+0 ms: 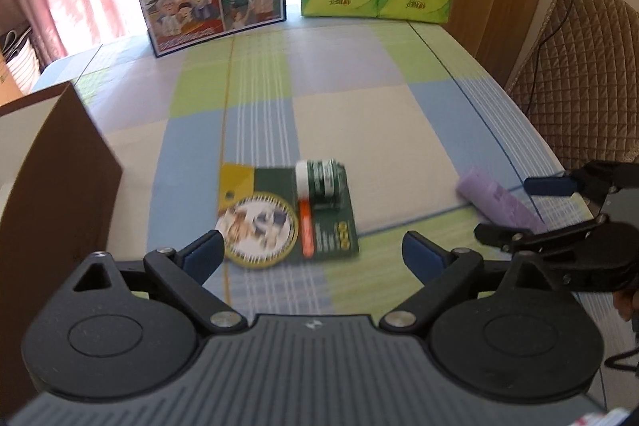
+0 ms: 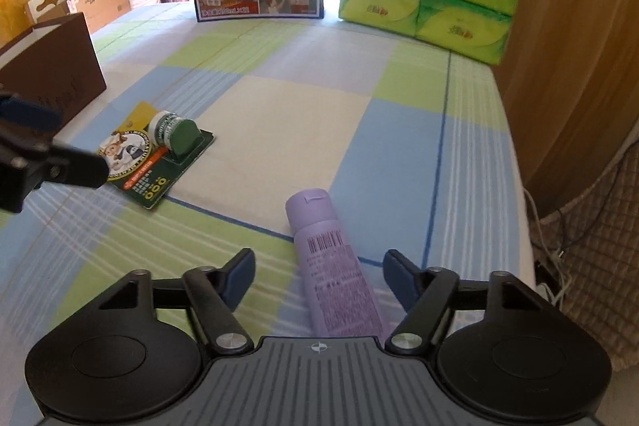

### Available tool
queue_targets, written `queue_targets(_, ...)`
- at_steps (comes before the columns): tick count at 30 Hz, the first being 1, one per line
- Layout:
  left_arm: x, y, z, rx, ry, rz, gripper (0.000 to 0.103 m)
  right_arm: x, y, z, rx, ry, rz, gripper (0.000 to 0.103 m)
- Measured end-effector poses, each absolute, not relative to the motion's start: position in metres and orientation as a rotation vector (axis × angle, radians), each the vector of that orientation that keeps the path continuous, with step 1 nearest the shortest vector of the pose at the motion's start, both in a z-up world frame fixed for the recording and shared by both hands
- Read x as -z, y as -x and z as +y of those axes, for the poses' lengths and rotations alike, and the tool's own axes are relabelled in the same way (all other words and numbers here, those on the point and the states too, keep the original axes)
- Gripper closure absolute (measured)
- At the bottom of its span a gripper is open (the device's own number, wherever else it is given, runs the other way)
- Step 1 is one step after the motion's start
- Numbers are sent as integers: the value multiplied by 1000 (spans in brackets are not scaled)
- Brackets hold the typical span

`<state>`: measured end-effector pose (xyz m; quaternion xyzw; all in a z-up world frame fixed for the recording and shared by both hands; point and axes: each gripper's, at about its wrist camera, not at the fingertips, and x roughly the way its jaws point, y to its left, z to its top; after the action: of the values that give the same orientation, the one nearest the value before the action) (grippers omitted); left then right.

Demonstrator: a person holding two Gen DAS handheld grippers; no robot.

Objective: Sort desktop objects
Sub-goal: 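Grasp the green lip balm card with the left tool while the right tool grasps the purple tube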

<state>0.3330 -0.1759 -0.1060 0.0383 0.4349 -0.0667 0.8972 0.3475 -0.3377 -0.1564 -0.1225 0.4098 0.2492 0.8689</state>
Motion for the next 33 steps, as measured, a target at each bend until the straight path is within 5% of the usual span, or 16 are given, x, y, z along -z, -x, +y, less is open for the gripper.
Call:
queue_targets(4, 114, -352, -180, 153, -106, 888, 13, 162, -351, -339, -533, 238, 822, 52)
queue_targets(8, 120, -369, -184, 161, -114, 868, 17, 162, -353, -338, -503, 307, 782, 73)
queue_targets(19, 143, -393, -193, 172, -154, 841, 35, 167, -349, -341, -489, 302, 744, 73)
queue_targets(24, 157, -397, -192, 167, -168, 852, 66, 169, -346, -340, -482, 299, 719, 73)
queue_targets(33, 156, -366, -176, 160, -120, 863, 72, 168, -344, -338, -474, 315, 723, 73)
